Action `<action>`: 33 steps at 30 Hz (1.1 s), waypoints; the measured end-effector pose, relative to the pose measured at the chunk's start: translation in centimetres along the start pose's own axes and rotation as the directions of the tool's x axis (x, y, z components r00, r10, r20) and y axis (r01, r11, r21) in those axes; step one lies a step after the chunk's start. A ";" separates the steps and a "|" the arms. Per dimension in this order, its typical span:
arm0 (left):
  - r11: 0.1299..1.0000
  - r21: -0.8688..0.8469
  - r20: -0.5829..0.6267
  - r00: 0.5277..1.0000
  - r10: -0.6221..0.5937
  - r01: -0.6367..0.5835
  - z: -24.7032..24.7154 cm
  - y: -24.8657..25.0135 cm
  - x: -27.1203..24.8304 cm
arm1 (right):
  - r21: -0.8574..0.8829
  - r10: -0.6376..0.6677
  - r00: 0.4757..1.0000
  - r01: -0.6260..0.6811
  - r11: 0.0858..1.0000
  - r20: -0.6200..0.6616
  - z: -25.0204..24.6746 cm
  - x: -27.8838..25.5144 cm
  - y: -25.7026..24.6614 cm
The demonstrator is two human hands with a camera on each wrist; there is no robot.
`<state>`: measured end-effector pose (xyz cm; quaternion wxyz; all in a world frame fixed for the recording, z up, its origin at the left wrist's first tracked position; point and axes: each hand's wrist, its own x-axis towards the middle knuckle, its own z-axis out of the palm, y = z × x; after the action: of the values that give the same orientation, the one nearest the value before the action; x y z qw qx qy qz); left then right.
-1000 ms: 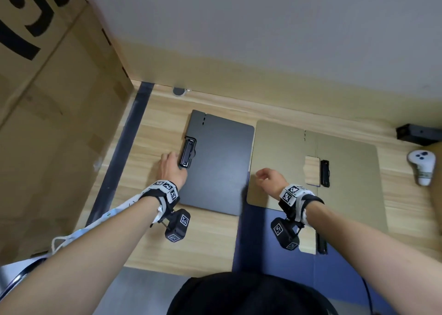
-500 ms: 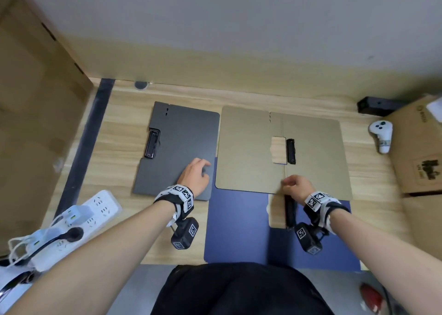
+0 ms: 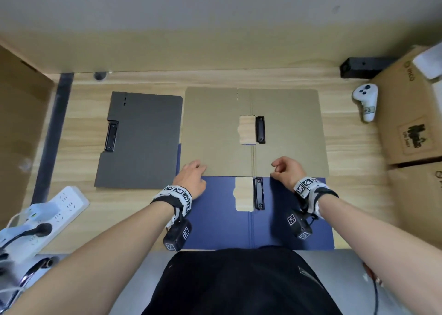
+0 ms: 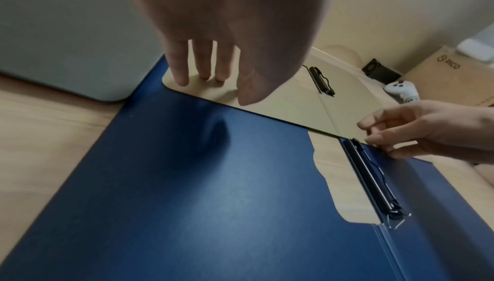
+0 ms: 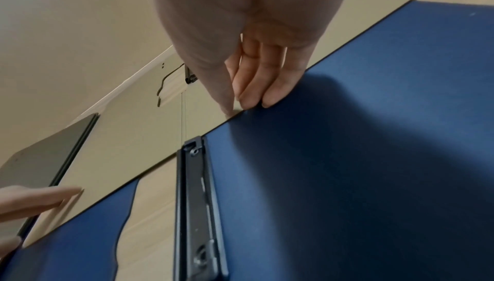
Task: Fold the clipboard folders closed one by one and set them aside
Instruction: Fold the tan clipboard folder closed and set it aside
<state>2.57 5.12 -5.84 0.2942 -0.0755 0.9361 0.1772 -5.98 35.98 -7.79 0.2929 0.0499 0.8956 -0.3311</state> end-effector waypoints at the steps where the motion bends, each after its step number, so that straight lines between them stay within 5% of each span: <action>1: 1.000 0.016 0.000 1.000 -0.005 0.005 0.0 0.2 0.1 | -0.019 -0.021 1.000 0.021 1.000 0.004 -0.2 0.2 0.0; 12: 0.999 0.007 0.082 0.995 -0.051 0.050 0.5 3.9 0.8 | -0.112 0.029 0.998 -0.023 0.993 0.049 -3.6 2.4 1.7; 16: 0.998 0.051 0.017 0.999 -0.035 0.034 0.2 6.1 1.1 | -0.123 0.036 0.998 -0.030 0.992 0.042 -4.4 2.3 2.9; 19: 0.987 -0.060 -0.072 0.985 -0.155 0.151 -1.0 6.4 1.9 | -0.129 0.032 0.999 -0.026 0.991 0.044 -4.4 2.5 3.0; 24: 0.851 -0.399 -0.178 0.882 -0.437 0.341 -2.5 4.6 4.3 | -0.122 0.057 0.998 -0.054 0.991 0.025 -4.3 2.7 3.2; 33: 0.594 -0.624 0.030 0.776 -0.631 0.507 -3.5 3.8 5.8 | -0.136 0.077 0.997 -0.077 0.988 -0.006 -3.8 2.8 3.0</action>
<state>-4.93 7.10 -5.37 0.2028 -0.4775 0.7791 0.3520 -9.35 40.40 -8.75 0.3079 0.0645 0.9136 -0.2575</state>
